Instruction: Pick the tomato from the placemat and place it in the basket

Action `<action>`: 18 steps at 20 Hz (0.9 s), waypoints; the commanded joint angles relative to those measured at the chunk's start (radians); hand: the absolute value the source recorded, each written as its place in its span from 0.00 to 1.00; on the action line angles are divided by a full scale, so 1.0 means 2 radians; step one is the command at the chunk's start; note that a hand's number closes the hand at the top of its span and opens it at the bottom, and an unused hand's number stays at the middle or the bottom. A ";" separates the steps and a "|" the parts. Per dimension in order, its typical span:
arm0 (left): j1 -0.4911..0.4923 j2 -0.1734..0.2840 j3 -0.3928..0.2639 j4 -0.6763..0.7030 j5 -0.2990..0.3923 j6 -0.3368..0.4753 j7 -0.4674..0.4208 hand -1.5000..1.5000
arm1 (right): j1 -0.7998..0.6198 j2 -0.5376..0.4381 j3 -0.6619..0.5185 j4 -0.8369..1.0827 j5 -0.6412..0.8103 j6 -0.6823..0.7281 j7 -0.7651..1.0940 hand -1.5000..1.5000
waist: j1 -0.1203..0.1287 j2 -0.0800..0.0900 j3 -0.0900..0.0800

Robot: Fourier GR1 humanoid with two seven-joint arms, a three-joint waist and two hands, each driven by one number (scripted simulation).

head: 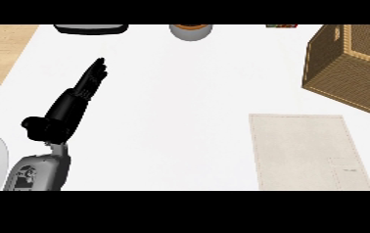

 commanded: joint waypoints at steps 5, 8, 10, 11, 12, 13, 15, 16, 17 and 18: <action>-0.004 -0.004 0.003 0.035 -0.005 -0.003 -0.025 0.50 | -0.033 -0.026 -0.063 0.091 -0.068 -0.056 -0.088 0.00 | 0.002 0.002 0.000; -0.011 0.004 0.008 0.001 0.006 -0.011 0.005 0.50 | -0.052 -0.051 -0.052 0.172 -0.051 -0.081 -0.142 0.00 | 0.010 0.004 0.001; -0.005 0.008 0.016 0.018 0.005 -0.013 -0.009 0.50 | -0.037 -0.064 -0.052 0.173 -0.065 -0.060 -0.163 0.00 | 0.005 0.002 0.001; -0.020 -0.002 0.003 0.021 -0.006 -0.005 -0.007 0.50 | -0.065 -0.081 -0.045 0.187 -0.060 -0.044 -0.142 0.00 | 0.005 0.002 0.000; -0.003 -0.015 -0.006 0.014 -0.016 0.006 -0.019 0.50 | -0.063 -0.080 -0.049 0.202 -0.060 -0.062 -0.164 0.00 | 0.008 0.003 0.001; 0.000 -0.020 -0.019 -0.039 -0.007 0.004 0.045 0.50 | -0.072 -0.082 -0.043 0.191 -0.060 -0.057 -0.155 0.00 | 0.008 0.001 0.001; -0.004 -0.007 -0.004 -0.014 -0.006 -0.003 0.017 0.50 | -0.080 -0.079 -0.056 0.212 -0.077 -0.063 -0.188 0.00 | 0.009 0.003 0.001; 0.010 -0.003 -0.001 -0.007 -0.012 -0.004 -0.001 0.50 | -0.084 -0.070 -0.051 0.202 -0.083 -0.055 -0.178 0.00 | 0.005 0.001 0.000; -0.017 -0.002 0.006 0.020 -0.002 -0.009 0.000 0.50 | -0.102 -0.078 -0.065 0.208 -0.096 -0.044 -0.184 0.00 | 0.007 0.003 0.001; 0.020 -0.012 -0.012 -0.023 -0.012 -0.003 0.003 0.50 | -0.095 -0.098 -0.078 0.199 -0.115 -0.012 -0.177 0.00 | 0.005 0.000 0.001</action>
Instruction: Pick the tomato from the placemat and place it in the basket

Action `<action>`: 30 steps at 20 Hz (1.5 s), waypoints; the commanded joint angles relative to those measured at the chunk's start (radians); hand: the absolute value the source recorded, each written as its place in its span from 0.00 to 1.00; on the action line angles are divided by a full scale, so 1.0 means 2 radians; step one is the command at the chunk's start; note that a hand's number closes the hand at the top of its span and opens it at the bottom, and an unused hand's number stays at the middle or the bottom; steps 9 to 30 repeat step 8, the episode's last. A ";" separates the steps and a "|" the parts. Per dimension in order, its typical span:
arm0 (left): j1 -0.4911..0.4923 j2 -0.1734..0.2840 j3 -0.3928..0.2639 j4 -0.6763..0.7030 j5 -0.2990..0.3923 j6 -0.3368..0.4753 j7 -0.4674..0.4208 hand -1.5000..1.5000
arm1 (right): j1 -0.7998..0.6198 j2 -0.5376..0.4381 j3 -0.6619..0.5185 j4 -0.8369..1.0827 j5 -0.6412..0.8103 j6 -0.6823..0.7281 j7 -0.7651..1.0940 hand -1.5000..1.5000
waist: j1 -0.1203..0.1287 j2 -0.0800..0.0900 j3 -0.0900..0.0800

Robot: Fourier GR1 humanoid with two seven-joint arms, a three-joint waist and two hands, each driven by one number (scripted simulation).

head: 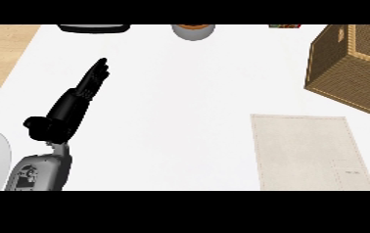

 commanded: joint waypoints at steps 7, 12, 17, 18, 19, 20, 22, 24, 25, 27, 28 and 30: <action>0.025 0.014 0.012 -0.018 0.006 -0.014 -0.010 0.50 | -0.005 -0.054 -0.069 0.034 -0.093 0.058 0.018 0.00 | -0.005 -0.002 0.000; -0.007 0.004 0.018 0.008 0.005 0.002 -0.006 0.50 | -0.008 -0.060 -0.068 0.040 -0.096 0.078 0.039 0.00 | -0.009 -0.002 0.000; -0.007 0.004 0.018 0.008 0.005 0.002 -0.006 0.50 | -0.008 -0.060 -0.068 0.040 -0.096 0.078 0.039 0.00 | -0.009 -0.002 0.000; -0.007 0.004 0.018 0.008 0.005 0.002 -0.006 0.50 | -0.008 -0.060 -0.068 0.040 -0.096 0.078 0.039 0.00 | -0.009 -0.002 0.000; -0.007 0.004 0.018 0.008 0.005 0.002 -0.006 0.50 | -0.008 -0.060 -0.068 0.040 -0.096 0.078 0.039 0.00 | -0.009 -0.002 0.000; -0.007 0.004 0.018 0.008 0.005 0.002 -0.006 0.50 | -0.008 -0.060 -0.068 0.040 -0.096 0.078 0.039 0.00 | -0.009 -0.002 0.000; -0.007 0.004 0.018 0.008 0.005 0.002 -0.006 0.50 | -0.008 -0.060 -0.068 0.040 -0.096 0.078 0.039 0.00 | -0.009 -0.002 0.000; -0.007 0.004 0.018 0.008 0.005 0.002 -0.006 0.50 | -0.008 -0.060 -0.068 0.040 -0.096 0.078 0.039 0.00 | -0.009 -0.002 0.000; -0.007 0.004 0.018 0.008 0.005 0.002 -0.006 0.50 | -0.008 -0.060 -0.068 0.040 -0.096 0.078 0.039 0.00 | -0.009 -0.002 0.000; -0.007 0.004 0.018 0.008 0.005 0.002 -0.006 0.50 | -0.008 -0.060 -0.068 0.040 -0.096 0.078 0.039 0.00 | -0.009 -0.002 0.000; -0.007 0.004 0.018 0.008 0.005 0.002 -0.006 0.50 | -0.008 -0.060 -0.068 0.040 -0.096 0.078 0.039 0.00 | -0.009 -0.002 0.000; -0.007 0.004 0.018 0.008 0.005 0.002 -0.006 0.50 | -0.008 -0.060 -0.068 0.040 -0.096 0.078 0.039 0.00 | -0.009 -0.002 0.000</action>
